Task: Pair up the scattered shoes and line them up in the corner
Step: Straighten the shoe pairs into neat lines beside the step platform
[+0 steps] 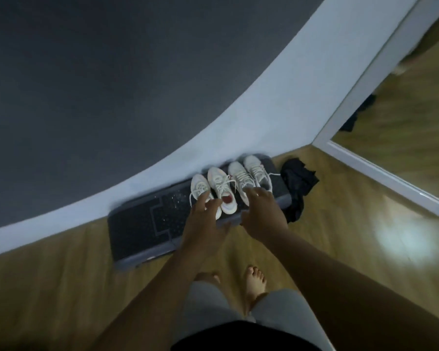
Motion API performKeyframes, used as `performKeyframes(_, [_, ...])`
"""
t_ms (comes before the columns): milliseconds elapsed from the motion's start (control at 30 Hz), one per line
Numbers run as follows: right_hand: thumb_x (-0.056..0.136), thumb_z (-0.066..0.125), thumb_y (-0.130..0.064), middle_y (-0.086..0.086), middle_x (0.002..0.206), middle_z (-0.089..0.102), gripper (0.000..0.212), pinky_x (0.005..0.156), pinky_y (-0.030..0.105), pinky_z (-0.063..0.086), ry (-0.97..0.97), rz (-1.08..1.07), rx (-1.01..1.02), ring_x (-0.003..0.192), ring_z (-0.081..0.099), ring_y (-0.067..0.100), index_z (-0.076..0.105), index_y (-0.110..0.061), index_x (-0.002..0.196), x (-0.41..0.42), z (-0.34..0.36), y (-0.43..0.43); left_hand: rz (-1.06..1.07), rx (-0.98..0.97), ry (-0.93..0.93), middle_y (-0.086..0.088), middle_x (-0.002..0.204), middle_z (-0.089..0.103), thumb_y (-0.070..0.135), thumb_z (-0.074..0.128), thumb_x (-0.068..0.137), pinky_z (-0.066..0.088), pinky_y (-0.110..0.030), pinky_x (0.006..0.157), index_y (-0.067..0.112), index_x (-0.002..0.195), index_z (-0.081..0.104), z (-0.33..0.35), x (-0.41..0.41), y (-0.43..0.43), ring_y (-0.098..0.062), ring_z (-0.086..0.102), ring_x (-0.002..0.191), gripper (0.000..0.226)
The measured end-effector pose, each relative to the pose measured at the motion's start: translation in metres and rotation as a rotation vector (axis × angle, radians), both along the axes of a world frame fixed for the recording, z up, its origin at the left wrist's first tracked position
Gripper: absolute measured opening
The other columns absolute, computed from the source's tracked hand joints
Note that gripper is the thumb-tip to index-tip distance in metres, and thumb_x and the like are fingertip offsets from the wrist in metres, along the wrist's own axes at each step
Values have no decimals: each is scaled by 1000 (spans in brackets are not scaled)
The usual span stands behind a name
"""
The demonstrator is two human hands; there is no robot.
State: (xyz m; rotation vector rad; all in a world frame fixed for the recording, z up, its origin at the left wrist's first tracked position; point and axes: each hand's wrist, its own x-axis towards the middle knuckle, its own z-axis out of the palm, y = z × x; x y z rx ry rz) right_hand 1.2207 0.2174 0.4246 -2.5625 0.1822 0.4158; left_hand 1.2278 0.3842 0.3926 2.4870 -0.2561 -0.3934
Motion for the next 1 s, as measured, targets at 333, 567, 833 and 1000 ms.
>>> performKeyframes(333, [92, 53, -17, 6, 141, 43, 54, 98, 43, 46, -87, -512, -125, 129, 39, 27, 37, -22, 143, -147, 75, -6, -521, 14, -152, 0, 139, 41, 32, 69, 82, 48, -43, 95, 20, 120, 57, 80, -38, -44, -27, 49, 120, 42])
performKeyframes(567, [90, 53, -21, 8, 144, 42, 54, 100, 42, 44, -30, -939, -195, 131, 40, 30, 39, -22, 142, -330, 103, 24, -1026, 11, -117, 6, 140, 40, 42, 64, 89, 46, -37, 98, 22, 135, 49, 102, -181, -94, -22, 47, 124, 52])
performKeyframes(833, [93, 52, -25, 6, 150, 37, 59, 104, 41, 39, 51, -1444, -245, 134, 38, 30, 31, -24, 149, -575, 118, 73, -1491, -83, -118, -4, 125, 53, 34, 66, 87, 45, -34, 95, 17, 122, 59, 126, -427, -120, -25, 54, 116, 40])
performKeyframes(1000, [95, 49, -29, 3, 148, 38, 57, 100, 42, 38, 75, -1680, -289, 133, 39, 28, 31, -27, 149, -740, 115, 116, -1732, -126, -117, -3, 123, 53, 33, 64, 88, 42, -29, 96, 17, 124, 58, 127, -605, -106, -23, 54, 114, 40])
